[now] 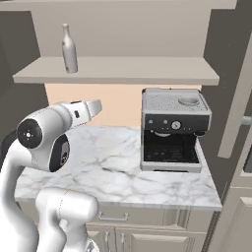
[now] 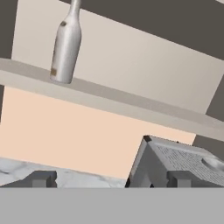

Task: Open the cabinet directly in front. Then move the liquor and the cup to the dining counter with the candle on it.

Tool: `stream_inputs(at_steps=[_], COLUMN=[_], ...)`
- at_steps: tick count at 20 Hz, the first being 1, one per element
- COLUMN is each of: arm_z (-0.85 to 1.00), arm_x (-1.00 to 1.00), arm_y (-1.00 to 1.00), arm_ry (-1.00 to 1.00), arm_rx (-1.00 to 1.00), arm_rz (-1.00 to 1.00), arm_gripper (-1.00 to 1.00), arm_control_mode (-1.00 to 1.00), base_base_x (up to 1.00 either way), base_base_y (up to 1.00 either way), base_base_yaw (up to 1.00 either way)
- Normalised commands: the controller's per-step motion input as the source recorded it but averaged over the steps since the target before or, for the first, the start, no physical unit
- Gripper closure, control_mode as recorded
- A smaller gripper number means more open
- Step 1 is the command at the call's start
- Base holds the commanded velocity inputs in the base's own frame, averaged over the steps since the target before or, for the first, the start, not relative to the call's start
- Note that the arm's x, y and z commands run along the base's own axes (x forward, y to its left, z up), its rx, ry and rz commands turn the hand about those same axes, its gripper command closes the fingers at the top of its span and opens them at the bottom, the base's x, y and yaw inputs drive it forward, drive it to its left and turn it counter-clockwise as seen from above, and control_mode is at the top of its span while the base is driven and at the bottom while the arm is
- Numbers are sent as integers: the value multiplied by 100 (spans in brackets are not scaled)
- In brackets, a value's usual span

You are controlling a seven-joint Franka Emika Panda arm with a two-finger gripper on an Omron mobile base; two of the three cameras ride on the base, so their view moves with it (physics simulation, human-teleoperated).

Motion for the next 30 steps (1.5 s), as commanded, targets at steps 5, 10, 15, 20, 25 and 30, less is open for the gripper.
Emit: stream_inputs(at_steps=[5, 10, 15, 20, 25, 30], arm_z=[9, 66, 59, 13, 0, 0], arm_x=[3, 5, 0, -2, -13, -15], arm_y=[0, 0, 0, 0, 2, 4], arm_ry=[9, 63, 47, 17, -20, -19], arm_rx=[0, 1, 2, 3, 7, 6], arm_rz=[-2, -12, -1, 13, 5, 0], arm_gripper=[-100, -100, -100, -100, -100, -100], arm_control_mode=[-100, -100, -100, -100, -100, -100], base_base_x=[39, 0, 0, 0, 0, 0], base_base_y=[5, 0, 0, 0, 0, 0], base_base_yaw=[-2, 0, 0, 0, 0, 0])
